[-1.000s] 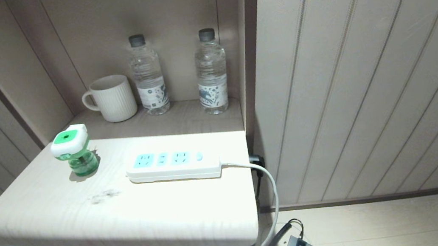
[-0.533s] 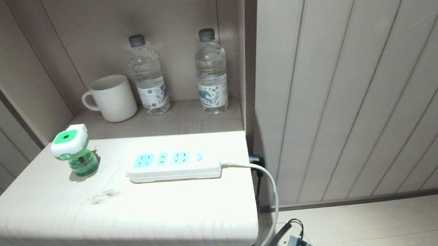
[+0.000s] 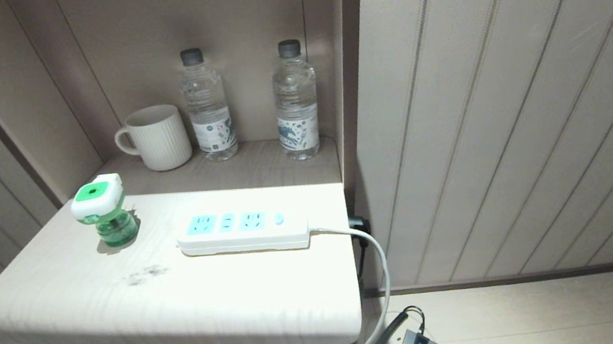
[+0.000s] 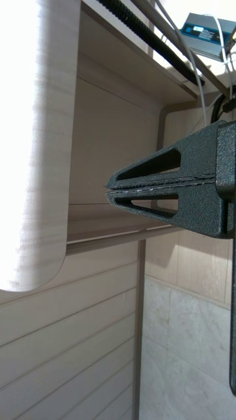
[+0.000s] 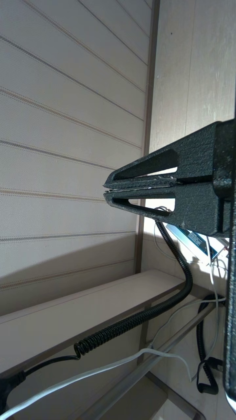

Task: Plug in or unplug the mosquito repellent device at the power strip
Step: Pick up the mosquito repellent liquid

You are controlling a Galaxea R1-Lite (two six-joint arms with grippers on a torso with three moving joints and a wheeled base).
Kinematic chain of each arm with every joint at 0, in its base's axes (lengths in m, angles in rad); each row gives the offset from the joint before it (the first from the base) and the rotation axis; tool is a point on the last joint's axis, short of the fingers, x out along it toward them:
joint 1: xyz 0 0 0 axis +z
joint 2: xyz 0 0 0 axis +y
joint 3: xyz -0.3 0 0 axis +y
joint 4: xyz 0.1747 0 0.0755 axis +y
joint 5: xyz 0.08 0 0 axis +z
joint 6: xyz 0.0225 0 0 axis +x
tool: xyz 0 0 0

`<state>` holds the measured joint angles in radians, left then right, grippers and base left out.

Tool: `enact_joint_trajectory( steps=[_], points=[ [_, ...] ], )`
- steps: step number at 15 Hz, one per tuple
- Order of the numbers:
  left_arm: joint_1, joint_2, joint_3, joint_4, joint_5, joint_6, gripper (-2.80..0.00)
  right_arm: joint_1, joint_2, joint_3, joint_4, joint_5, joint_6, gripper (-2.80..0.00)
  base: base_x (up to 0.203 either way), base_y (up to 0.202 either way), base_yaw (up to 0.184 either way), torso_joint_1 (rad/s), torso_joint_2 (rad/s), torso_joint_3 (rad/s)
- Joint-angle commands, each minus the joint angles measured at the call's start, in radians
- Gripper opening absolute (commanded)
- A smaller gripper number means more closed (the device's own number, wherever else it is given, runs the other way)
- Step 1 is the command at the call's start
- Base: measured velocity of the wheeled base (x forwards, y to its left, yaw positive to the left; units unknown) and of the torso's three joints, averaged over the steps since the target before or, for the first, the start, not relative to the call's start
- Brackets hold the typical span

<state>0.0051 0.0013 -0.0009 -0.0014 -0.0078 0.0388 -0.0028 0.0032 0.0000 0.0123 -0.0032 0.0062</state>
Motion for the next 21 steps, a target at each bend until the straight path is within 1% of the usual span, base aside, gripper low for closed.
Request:
enact_joint_trajectory(
  steps=[1, 2, 3, 13, 15, 16, 18, 20, 21],
  points=[
    [-0.001, 0.000, 0.001, 0.000, 0.000, 0.000, -2.80, 0.000, 0.000, 0.000, 0.000, 0.000, 0.000, -2.80, 0.000, 0.000, 0.000, 0.000, 0.00, 0.000],
    [-0.001, 0.000, 0.001, -0.002, 0.002, -0.027, -2.80, 0.000, 0.000, 0.000, 0.000, 0.000, 0.000, -2.80, 0.000, 0.000, 0.000, 0.000, 0.00, 0.000],
    [-0.001, 0.000, 0.001, -0.003, 0.003, -0.033, -2.80, 0.000, 0.000, 0.000, 0.000, 0.000, 0.000, -2.80, 0.000, 0.000, 0.000, 0.000, 0.00, 0.000],
    [-0.001, -0.001, -0.001, -0.005, 0.002, -0.027, -2.80, 0.000, 0.000, 0.000, 0.000, 0.000, 0.000, -2.80, 0.000, 0.000, 0.000, 0.000, 0.00, 0.000],
    [-0.001, 0.003, -0.029, 0.000, -0.002, -0.026, -2.80, 0.001, 0.000, 0.000, 0.000, 0.000, 0.000, -2.80, 0.000, 0.000, 0.000, 0.000, 0.00, 0.000],
    [0.000, 0.014, -0.088, 0.020, -0.004, -0.027, -2.80, 0.000, 0.000, 0.000, 0.000, 0.000, 0.000, -2.80, 0.000, 0.000, 0.000, 0.000, 0.00, 0.000],
    [0.000, 0.079, -0.283, 0.079, -0.008, -0.025, -2.80, 0.001, 0.000, 0.000, 0.000, 0.000, 0.000, -2.80, 0.000, 0.000, 0.000, 0.000, 0.00, 0.000],
    [0.002, 0.225, -0.444, 0.108, -0.009, -0.023, -2.80, 0.000, 0.000, 0.000, 0.000, 0.000, 0.000, -2.80, 0.000, 0.000, 0.000, 0.000, 0.00, 0.000],
    [0.002, 0.294, -0.502, 0.111, -0.009, -0.021, -2.80, 0.000, 0.000, 0.000, 0.000, 0.000, 0.000, -2.80, 0.000, 0.000, 0.000, 0.000, 0.00, 0.000]
  ],
)
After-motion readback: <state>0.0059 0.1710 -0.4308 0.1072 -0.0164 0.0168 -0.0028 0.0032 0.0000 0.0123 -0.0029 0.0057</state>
